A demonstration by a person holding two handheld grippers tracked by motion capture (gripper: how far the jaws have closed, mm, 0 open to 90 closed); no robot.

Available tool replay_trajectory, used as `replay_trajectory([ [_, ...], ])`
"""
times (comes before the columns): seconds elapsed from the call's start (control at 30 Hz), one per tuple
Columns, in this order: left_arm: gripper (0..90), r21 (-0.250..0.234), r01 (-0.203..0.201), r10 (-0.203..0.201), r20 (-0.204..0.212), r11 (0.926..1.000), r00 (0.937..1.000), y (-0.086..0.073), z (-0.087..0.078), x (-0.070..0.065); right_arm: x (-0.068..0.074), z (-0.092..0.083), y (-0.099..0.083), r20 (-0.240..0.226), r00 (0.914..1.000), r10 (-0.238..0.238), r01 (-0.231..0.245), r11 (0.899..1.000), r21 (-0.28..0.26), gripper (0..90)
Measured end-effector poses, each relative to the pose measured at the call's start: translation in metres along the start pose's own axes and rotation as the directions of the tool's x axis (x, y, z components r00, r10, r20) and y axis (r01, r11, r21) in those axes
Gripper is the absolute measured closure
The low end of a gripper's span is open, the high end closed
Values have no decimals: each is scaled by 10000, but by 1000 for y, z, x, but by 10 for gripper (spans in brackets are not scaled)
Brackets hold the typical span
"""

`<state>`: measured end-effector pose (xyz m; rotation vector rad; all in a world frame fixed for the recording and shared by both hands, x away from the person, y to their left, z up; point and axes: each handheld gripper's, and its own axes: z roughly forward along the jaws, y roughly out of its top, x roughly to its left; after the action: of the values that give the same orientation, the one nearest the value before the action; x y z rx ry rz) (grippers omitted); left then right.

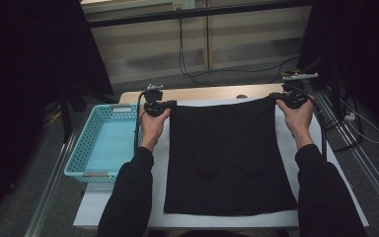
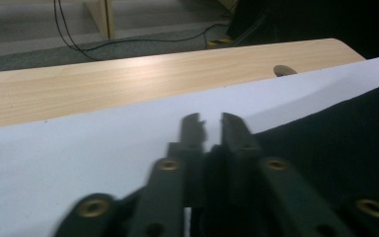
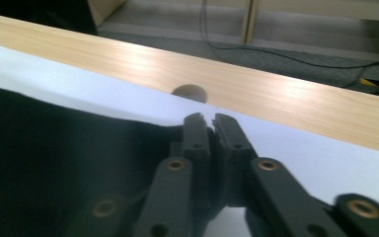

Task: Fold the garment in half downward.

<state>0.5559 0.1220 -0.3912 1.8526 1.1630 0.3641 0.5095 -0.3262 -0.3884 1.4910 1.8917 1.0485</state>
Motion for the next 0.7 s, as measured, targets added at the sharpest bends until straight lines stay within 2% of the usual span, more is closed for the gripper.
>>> replay_trajectory([
  [0.07,609,173,-95,100,-295,9998,9995,0,0,-2,-1,2,-1,292,9995,100,-101,9999,19,690],
  [0.1,585,163,-182,188,-405,9997,9990,-1,0,-5,-1,1,-1,420,9990,165,-165,9999,-2,646],
  [0.13,556,163,-182,188,-405,9997,9990,-1,0,-5,-1,1,-1,420,9990,165,-165,9999,-2,646],
  [0.17,510,189,-352,359,-418,9992,9985,-1,-1,-8,-2,1,-2,475,9986,240,-235,9997,-97,589],
  [0.23,461,93,-367,368,-167,9993,9992,-3,-4,-10,-2,0,-5,463,9987,198,-195,9998,-75,571],
  [0.33,382,116,-662,663,-79,9977,9978,-6,-10,-14,2,-3,-11,207,9998,-2,2,10000,-12,514],
  [0.37,362,116,-662,663,-79,9977,9978,-6,-10,-14,2,-3,-11,207,9998,-2,2,10000,-12,514],
  [0.4,328,88,-815,815,-26,9966,9967,-10,-16,-17,5,-7,-15,17,9999,139,-139,9998,-166,472],
  [0.43,299,126,-1004,1006,-93,9949,9949,-12,-18,-18,6,-10,-18,-85,9999,144,-146,9996,-224,462],
  [0.47,278,126,-1004,1006,-93,9949,9949,-12,-18,-18,6,-10,-18,-85,9999,144,-146,9996,-224,462],
  [0.5,263,177,-1286,1290,-243,9915,9913,-18,-23,-21,10,-15,-22,-308,9995,-23,13,9995,-306,448],
  [0.63,208,109,-1313,1313,4,9913,9913,-28,-33,-26,18,-26,-29,-740,9968,-290,265,9991,-344,434],
  [0.67,204,74,-1459,1459,87,9893,9893,-31,-37,-28,21,-30,-32,-938,9950,-342,311,9989,-343,435],
  [0.7,202,-67,-1323,1324,197,9912,9910,-35,-39,-33,23,-33,-34,-1111,9931,-379,339,9987,-374,439],
])
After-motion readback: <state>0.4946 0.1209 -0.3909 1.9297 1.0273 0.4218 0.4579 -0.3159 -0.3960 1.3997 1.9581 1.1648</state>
